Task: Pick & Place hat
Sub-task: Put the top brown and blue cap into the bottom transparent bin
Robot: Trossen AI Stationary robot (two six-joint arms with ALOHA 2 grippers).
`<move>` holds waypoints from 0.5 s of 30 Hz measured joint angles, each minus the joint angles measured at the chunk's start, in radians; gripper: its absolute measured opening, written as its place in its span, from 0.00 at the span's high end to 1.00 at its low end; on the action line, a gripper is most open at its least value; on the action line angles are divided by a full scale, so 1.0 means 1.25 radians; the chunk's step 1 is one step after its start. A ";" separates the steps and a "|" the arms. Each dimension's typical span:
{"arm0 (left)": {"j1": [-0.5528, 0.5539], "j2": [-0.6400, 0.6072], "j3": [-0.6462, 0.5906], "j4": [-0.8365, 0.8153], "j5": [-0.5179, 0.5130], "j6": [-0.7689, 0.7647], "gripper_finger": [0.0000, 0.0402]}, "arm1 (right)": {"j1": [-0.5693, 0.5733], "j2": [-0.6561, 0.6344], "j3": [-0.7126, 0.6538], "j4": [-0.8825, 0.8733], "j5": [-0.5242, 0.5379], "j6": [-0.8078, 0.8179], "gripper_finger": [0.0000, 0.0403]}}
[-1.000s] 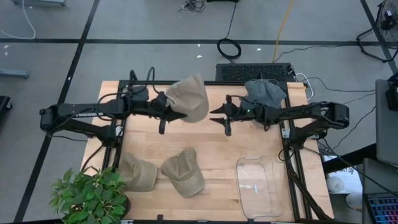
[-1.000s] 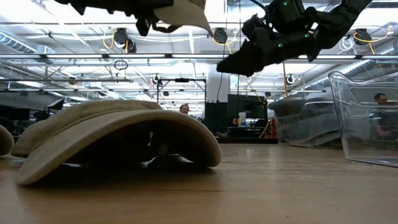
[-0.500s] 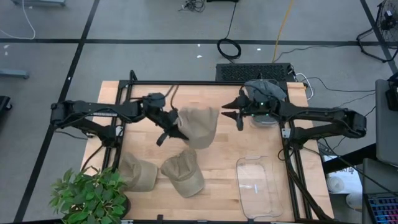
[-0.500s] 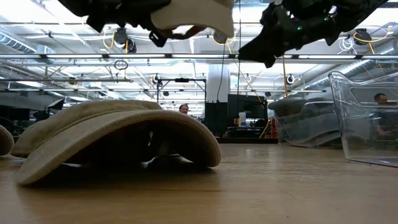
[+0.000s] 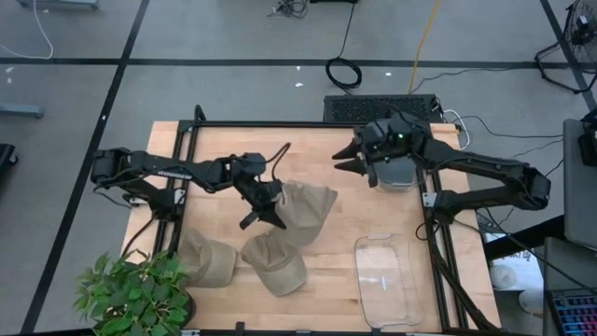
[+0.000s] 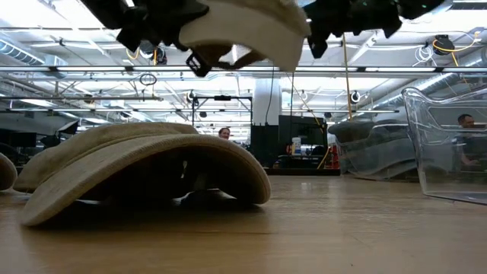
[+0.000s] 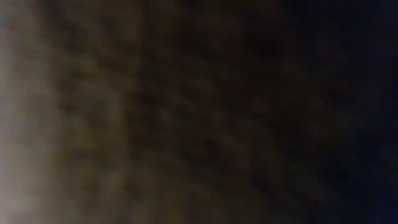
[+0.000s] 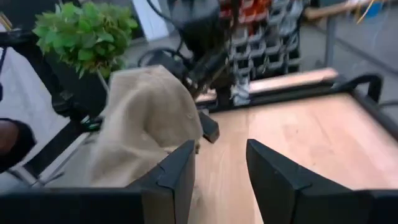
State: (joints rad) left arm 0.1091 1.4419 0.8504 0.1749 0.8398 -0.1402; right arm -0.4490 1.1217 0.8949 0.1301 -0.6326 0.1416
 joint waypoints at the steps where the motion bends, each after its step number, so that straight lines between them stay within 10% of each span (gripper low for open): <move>1: -0.007 0.003 0.007 0.001 0.000 0.001 0.98 | 0.004 0.015 0.023 -0.025 -0.001 -0.002 0.67; 15: -0.043 0.020 0.034 -0.116 -0.113 0.065 0.98 | 0.099 0.177 0.243 -0.157 -0.185 0.030 0.66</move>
State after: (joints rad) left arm 0.0555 1.4670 0.8928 0.0304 0.6989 -0.0590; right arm -0.3250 1.3426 1.1991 -0.0664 -0.8639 0.1794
